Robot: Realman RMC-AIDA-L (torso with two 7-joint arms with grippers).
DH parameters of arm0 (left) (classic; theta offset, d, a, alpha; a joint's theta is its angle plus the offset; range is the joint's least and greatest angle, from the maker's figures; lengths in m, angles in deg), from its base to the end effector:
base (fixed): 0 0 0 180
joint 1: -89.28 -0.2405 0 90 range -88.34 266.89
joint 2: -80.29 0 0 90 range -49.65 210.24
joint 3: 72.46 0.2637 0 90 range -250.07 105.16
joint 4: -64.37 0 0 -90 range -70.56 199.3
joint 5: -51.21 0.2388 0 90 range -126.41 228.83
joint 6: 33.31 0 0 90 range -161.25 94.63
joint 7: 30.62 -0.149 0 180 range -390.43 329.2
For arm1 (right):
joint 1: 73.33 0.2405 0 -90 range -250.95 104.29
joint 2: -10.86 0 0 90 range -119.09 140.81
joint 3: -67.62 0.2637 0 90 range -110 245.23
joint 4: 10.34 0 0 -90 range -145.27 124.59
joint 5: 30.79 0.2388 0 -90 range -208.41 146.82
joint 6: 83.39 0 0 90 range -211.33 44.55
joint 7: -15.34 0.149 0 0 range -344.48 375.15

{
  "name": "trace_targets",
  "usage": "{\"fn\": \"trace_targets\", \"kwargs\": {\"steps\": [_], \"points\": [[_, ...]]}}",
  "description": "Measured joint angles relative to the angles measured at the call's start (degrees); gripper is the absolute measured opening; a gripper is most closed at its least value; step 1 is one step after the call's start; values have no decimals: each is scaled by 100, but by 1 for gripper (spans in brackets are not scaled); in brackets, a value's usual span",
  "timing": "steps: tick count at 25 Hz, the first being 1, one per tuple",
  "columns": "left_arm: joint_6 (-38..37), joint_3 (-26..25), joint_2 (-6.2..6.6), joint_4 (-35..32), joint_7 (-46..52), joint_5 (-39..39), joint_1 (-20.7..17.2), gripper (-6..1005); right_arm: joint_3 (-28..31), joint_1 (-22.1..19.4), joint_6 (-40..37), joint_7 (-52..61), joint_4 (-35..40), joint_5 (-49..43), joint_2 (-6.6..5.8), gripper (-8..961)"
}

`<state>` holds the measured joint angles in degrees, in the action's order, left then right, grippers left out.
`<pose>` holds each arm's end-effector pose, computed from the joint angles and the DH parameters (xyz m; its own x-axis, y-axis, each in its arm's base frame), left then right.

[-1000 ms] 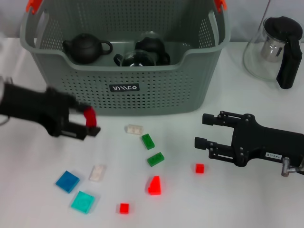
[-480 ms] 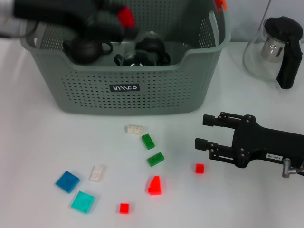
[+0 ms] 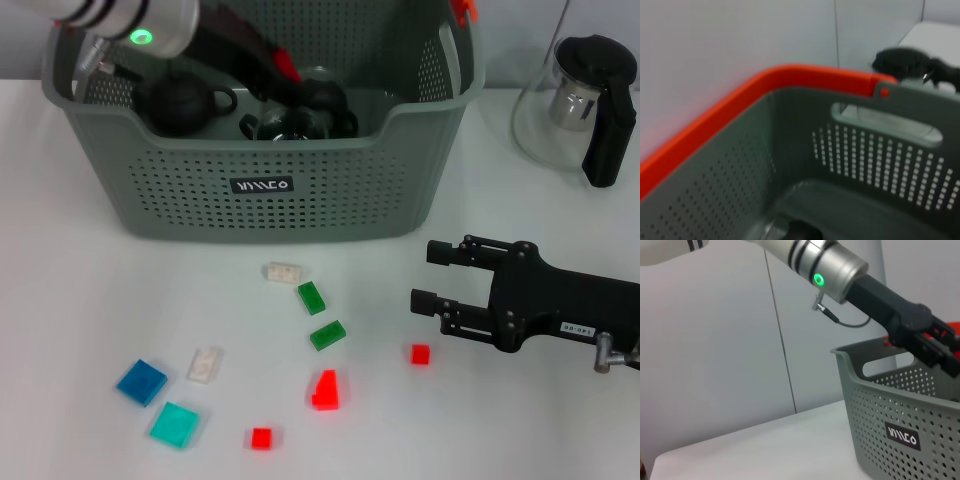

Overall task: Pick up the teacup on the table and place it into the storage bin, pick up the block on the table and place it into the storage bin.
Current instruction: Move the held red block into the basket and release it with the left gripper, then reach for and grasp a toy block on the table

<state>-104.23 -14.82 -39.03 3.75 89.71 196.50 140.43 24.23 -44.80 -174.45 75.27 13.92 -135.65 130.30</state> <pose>-0.1267 0.4866 0.0243 0.9442 0.3273 0.0373 0.2975 -0.7985 -0.5233 0.2848 0.3226 -0.0494 0.7583 -0.2010 -0.6202 -0.3486 -0.9289 -0.1252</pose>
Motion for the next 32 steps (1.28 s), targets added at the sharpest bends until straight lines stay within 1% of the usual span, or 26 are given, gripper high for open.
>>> {"fn": "trace_targets", "kwargs": {"steps": [3, 4, 6, 10, 17, 19, 24, 27, 29, 32], "points": [[309, 59, -84, 345, 16, 386, 135, 687, 8, 1, 0, 0, 0, 0, 0, 683], [309, 59, -84, 345, 16, 386, 135, 687, 7, 2, 0, 1, 0, 0, 0, 683], [491, 70, -117, 582, 35, 599, 216, 687, 6, 3, 0, 1, 0, 0, 0, 683], [597, 72, -147, 654, 69, 703, 236, 691, 6, 4, 1, 1, 0, 0, 0, 683], [544, 105, -221, 544, 110, 749, 197, 698, 2, -3, 2, 1, 0, 0, 0, 683], [540, 96, -236, 439, 141, 728, 145, 700, 0, -5, 15, 1, 0, 0, 0, 683], [361, 57, -345, -150, 151, 604, -102, 705, -12, -11, 44, 1, 0, 0, 0, 684], [152, 29, -361, -555, 145, 347, -303, 730, -12, -23, 42, 0, 0, 0, 0, 684], [48, -66, -362, -808, 148, 155, -440, 755, -12, -23, 42, 1, 0, 1, 0, 684], [-194, -401, -370, -1366, 109, -387, -748, 778, -13, -26, 40, 0, 0, 0, 0, 684]]}}
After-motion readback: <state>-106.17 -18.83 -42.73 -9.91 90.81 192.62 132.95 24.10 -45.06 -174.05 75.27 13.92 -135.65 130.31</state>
